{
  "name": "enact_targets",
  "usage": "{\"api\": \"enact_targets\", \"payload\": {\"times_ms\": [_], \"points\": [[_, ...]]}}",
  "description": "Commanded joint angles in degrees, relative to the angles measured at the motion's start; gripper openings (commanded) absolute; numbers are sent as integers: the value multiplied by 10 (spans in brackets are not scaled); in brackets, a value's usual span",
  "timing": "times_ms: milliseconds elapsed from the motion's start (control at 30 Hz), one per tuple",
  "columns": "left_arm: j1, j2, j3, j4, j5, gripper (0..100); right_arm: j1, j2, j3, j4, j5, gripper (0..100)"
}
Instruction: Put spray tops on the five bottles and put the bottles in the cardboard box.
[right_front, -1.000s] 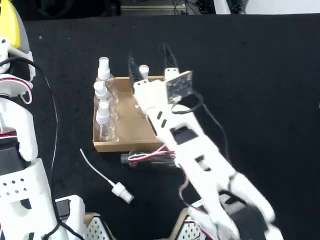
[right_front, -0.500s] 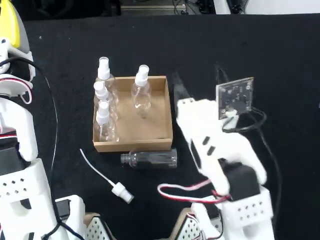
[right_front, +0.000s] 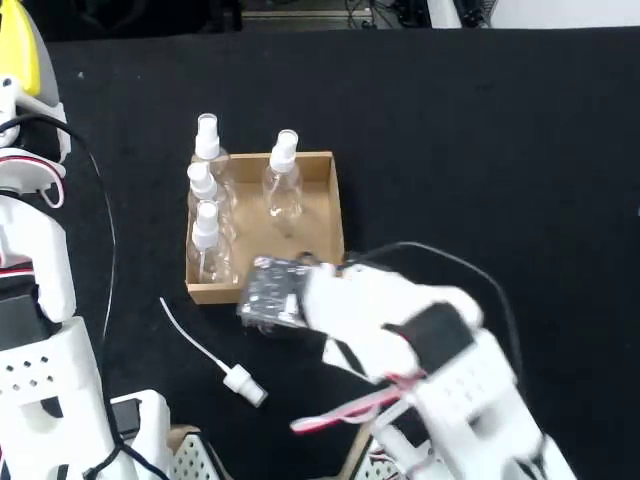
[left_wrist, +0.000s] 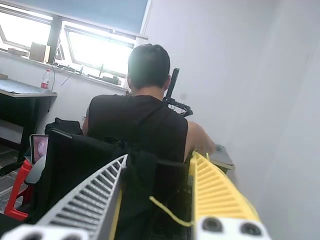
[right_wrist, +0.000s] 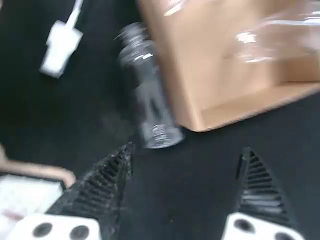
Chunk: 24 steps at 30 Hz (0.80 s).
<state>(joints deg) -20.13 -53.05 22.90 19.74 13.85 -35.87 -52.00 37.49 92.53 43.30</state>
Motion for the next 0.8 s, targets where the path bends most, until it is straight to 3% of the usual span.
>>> {"api": "enact_targets", "payload": {"times_ms": [0,233,533,767], "points": [[-4,0,-7,-8,4,173,-39,62,-7,-11,31,292],[-7,2,-8,-8,4,173,-91,153,57,-64,33,292],[-54,2,-12,-11,4,173,-92,180,127,-142,62,292],[-68,2,-12,-12,4,173,-91,181,175,-227,41,292]]}}
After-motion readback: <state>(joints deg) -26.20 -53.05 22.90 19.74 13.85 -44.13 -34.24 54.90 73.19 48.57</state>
